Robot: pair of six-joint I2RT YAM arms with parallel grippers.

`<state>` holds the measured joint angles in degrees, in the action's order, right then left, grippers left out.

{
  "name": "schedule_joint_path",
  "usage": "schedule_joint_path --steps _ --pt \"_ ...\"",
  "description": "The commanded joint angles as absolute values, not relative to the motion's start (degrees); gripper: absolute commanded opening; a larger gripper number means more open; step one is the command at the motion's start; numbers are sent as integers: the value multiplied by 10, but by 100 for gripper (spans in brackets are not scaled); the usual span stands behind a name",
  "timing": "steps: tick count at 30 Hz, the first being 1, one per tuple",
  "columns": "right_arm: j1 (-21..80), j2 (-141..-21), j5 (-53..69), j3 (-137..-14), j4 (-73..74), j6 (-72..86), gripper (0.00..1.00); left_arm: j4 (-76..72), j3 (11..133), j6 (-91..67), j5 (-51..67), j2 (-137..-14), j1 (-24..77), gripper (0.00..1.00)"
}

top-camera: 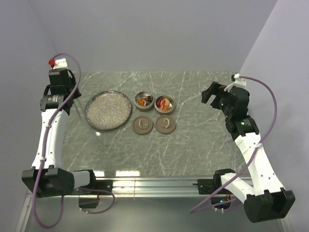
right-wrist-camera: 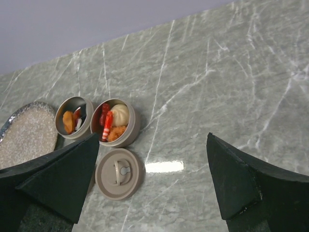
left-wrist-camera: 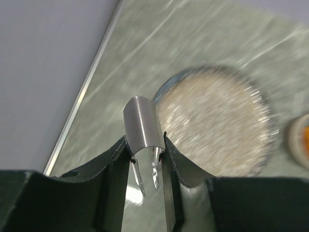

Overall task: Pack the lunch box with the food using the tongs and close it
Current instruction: Put down the clamp

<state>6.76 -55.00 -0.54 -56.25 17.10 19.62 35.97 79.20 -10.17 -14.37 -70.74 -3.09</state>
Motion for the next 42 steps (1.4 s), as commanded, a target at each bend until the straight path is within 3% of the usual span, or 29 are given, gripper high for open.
schedule_joint_path --steps 1,8,17,31,42 --pt "65 -567 25 -599 122 195 99 424 764 -105 -93 -697 -106 36" --pt "65 -577 32 -598 114 193 99 432 745 -101 -27 -736 -184 35" --pt "65 -547 11 -565 124 192 99 395 751 -97 -5 -865 -197 36" --pt "64 -494 -26 -531 169 189 99 314 869 -76 -46 -1077 -210 43" --pt "63 -548 -31 -584 200 181 99 317 1017 -60 -48 -1237 -209 45"
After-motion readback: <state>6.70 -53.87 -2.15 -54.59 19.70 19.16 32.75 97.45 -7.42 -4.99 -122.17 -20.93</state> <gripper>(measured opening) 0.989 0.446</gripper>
